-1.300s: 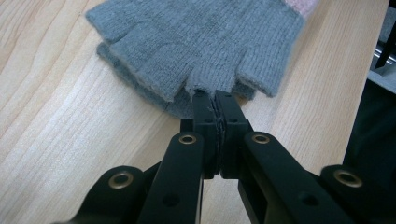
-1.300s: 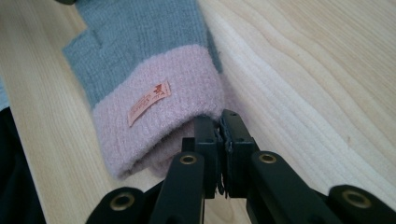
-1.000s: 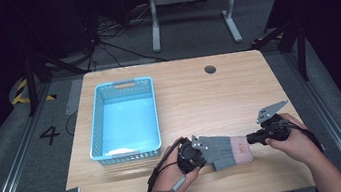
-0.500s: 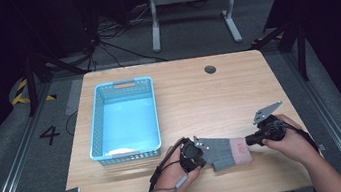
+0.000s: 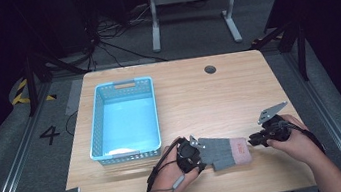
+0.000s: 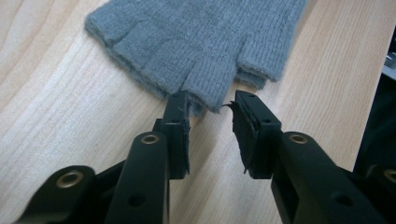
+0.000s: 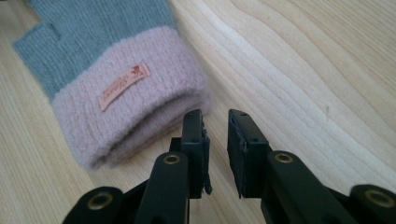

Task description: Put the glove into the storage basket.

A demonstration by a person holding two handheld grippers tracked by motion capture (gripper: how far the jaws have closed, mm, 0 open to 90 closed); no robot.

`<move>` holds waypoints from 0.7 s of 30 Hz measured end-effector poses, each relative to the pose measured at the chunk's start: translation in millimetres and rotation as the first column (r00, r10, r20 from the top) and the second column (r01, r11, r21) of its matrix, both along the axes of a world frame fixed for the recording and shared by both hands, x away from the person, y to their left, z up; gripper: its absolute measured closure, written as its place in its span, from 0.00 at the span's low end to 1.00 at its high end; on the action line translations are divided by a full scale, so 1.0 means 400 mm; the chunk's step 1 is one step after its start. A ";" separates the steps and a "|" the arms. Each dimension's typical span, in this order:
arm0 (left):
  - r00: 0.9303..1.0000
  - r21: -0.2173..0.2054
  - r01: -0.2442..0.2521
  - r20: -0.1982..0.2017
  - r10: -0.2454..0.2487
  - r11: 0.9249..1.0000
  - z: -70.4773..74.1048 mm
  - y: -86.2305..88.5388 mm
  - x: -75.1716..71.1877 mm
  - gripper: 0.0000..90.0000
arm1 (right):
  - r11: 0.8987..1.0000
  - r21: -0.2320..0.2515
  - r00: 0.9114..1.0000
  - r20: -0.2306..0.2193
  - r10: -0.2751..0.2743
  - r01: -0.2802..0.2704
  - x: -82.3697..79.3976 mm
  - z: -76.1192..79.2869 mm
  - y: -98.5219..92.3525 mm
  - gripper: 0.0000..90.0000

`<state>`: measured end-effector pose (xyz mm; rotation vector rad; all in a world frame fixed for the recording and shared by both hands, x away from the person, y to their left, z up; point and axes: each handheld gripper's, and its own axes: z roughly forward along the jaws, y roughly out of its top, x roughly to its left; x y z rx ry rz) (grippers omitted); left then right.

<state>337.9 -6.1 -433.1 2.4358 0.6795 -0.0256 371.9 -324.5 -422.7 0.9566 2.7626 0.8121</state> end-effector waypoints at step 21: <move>0.999 -0.061 0.009 0.041 -0.007 0.998 0.063 -0.017 -0.010 0.63 | 0.998 0.016 0.998 -0.005 -0.065 0.066 -0.012 0.009 -0.040 0.79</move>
